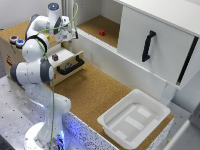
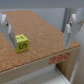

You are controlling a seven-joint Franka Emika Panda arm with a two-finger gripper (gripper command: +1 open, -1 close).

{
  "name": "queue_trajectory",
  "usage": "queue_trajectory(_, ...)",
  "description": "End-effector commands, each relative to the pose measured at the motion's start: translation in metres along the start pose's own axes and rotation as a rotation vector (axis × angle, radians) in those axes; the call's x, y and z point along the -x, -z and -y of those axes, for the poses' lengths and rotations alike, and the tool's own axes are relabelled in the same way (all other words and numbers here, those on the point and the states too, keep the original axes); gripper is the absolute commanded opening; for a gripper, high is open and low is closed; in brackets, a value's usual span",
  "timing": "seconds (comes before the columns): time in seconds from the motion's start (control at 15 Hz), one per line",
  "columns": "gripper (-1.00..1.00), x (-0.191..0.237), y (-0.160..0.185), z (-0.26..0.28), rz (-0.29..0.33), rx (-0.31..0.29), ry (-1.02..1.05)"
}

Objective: Place the yellow object in the drawer

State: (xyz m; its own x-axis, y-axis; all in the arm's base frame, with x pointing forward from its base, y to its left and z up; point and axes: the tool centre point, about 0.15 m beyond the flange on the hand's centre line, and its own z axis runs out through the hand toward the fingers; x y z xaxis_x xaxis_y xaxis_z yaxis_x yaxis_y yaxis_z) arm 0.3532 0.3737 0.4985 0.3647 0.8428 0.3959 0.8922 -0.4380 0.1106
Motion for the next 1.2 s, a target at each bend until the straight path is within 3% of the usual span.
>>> queue_trajectory(0.0, 1.00, -0.069, -0.027, 0.014, 0.256, -0.040, 0.204)
queue_trajectory(0.8, 1.00, -0.094, -0.077, 0.034, 0.308, -0.117, 0.505)
queue_trajectory(1.13, 1.00, -0.081, -0.090, 0.045, 0.360, -0.090, 0.596)
